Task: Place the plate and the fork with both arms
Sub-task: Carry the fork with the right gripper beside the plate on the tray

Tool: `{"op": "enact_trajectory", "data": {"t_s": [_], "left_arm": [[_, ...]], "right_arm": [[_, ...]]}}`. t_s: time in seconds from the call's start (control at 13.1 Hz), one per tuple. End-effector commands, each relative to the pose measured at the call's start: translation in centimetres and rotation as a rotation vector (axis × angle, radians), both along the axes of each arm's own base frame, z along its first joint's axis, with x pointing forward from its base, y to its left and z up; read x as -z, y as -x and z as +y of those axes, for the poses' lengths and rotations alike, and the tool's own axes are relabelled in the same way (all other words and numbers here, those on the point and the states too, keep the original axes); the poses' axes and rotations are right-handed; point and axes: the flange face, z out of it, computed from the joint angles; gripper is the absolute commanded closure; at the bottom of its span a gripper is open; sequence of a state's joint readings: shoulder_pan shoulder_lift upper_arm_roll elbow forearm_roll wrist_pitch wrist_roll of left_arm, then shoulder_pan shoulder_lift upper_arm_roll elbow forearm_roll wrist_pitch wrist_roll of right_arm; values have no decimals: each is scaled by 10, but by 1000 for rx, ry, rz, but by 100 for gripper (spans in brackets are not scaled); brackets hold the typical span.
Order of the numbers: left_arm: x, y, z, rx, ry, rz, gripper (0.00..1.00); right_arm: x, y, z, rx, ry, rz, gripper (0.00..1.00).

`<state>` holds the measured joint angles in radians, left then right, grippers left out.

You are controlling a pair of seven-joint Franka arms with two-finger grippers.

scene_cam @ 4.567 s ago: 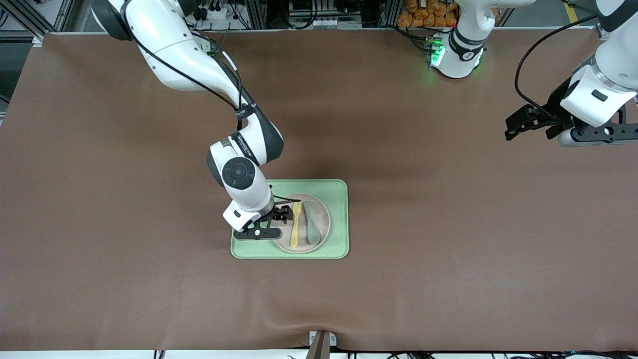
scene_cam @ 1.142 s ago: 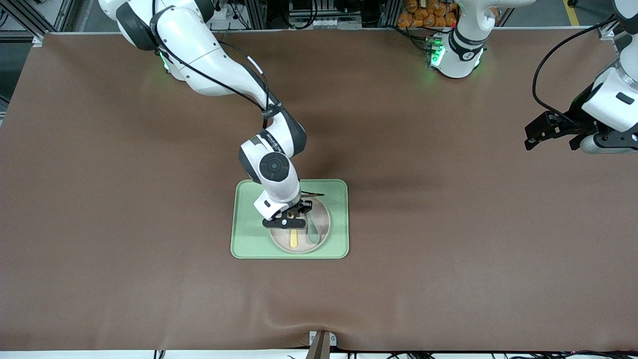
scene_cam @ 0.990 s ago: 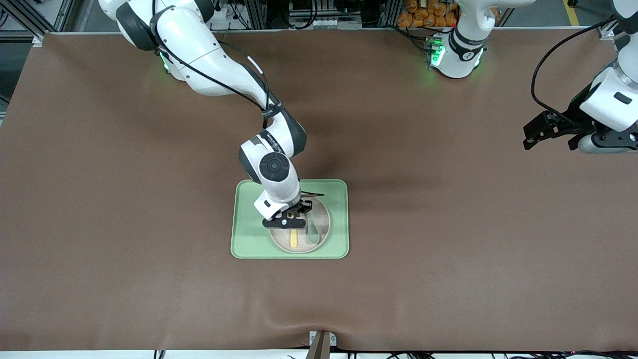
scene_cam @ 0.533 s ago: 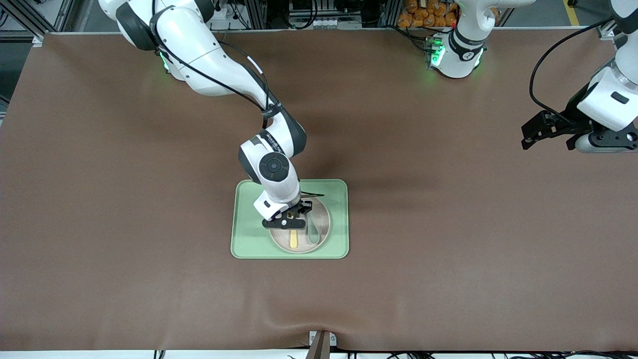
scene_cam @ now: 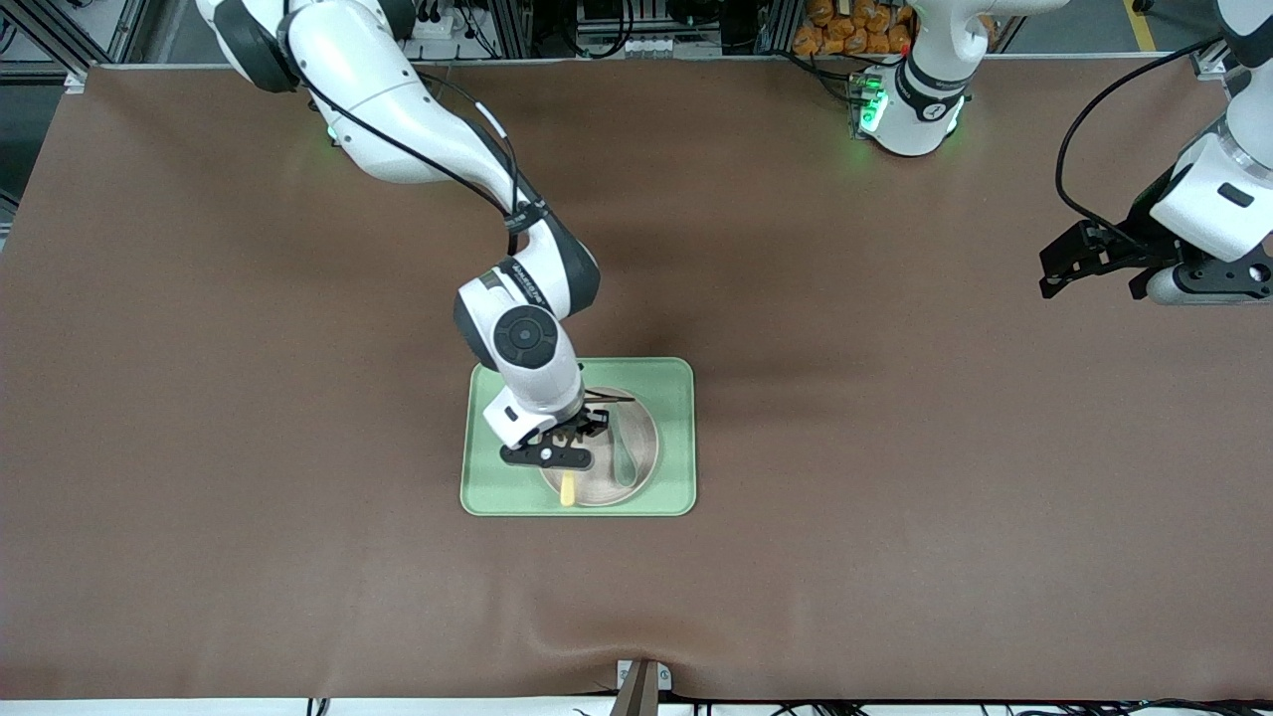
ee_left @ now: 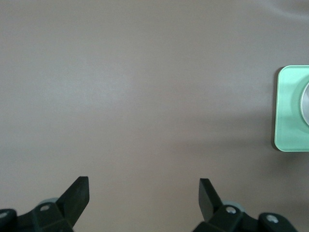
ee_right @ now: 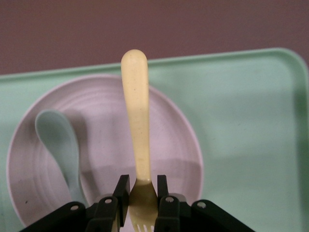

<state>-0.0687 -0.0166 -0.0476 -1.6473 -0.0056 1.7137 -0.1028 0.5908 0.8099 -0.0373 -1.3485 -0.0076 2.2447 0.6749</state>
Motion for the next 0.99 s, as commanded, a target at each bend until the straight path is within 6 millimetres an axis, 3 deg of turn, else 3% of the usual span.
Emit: {"op": "enact_trajectory", "data": {"t_s": [0.0,0.23,0.53,0.91], "left_arm": [[-3,-2,-2,13,-5,6,0],[-2,-2,-3,17,-5,7,0],[-1,-2,-3,17,-5,9,0],[1,-3,-3,17,-6,12,0]], "right_arm": [[-21,-12,-31,46,12,26,100],[-18,-23,-66,-13,42,72,100],[12,-11,-77,-37,47,147,100],[32,-10,-105,-56,-74,238,100]]}}
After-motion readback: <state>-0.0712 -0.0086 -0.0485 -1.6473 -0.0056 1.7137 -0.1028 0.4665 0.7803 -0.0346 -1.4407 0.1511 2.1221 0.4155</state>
